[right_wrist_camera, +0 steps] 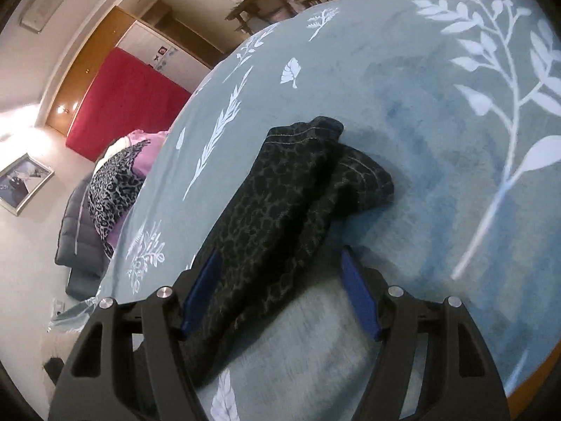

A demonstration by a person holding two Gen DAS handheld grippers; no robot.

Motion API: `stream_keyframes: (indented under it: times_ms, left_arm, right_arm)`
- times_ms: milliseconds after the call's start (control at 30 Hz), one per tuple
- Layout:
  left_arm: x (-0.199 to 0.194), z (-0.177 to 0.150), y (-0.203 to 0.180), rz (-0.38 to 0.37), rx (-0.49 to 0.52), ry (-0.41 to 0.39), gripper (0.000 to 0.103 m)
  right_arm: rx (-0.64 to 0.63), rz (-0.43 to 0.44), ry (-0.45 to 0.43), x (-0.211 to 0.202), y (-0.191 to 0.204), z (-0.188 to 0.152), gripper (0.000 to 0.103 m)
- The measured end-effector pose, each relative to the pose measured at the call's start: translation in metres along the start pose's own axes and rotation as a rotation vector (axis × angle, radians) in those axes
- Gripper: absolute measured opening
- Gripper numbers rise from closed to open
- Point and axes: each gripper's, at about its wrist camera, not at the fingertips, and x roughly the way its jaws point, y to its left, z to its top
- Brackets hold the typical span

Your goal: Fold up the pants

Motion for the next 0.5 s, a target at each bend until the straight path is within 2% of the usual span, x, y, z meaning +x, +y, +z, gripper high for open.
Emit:
stream_keyframes:
  times_ms: [233, 267, 300, 333, 367, 400, 500]
  left_arm:
    - [0.019, -0.007, -0.018, -0.016, 0.046, 0.047, 0.075]
    - [0.023, -0.009, -0.018, -0.017, 0.043, 0.057, 0.075]
    - [0.027, -0.01, -0.018, -0.015, 0.04, 0.07, 0.075]
    - [0.031, -0.012, -0.017, -0.011, 0.037, 0.081, 0.075]
    - [0.034, -0.014, -0.016, -0.009, 0.032, 0.089, 0.075]
    - [0.034, -0.015, -0.015, -0.01, 0.027, 0.09, 0.075]
    - [0.031, -0.014, -0.009, -0.008, 0.016, 0.083, 0.075]
  right_arm:
    - [-0.038, -0.015, -0.037, 0.02, 0.007, 0.017, 0.069]
    - [-0.051, -0.027, -0.044, 0.022, 0.009, 0.018, 0.065]
    - [-0.07, -0.05, -0.046, 0.025, 0.011, 0.02, 0.053]
    - [-0.086, -0.083, -0.042, 0.029, 0.012, 0.021, 0.046]
    - [-0.092, -0.096, -0.039, 0.03, 0.012, 0.022, 0.03]
    - [-0.095, -0.094, -0.036, 0.03, 0.012, 0.021, 0.021]
    - [-0.135, -0.09, -0.052, 0.021, 0.02, 0.02, 0.013]
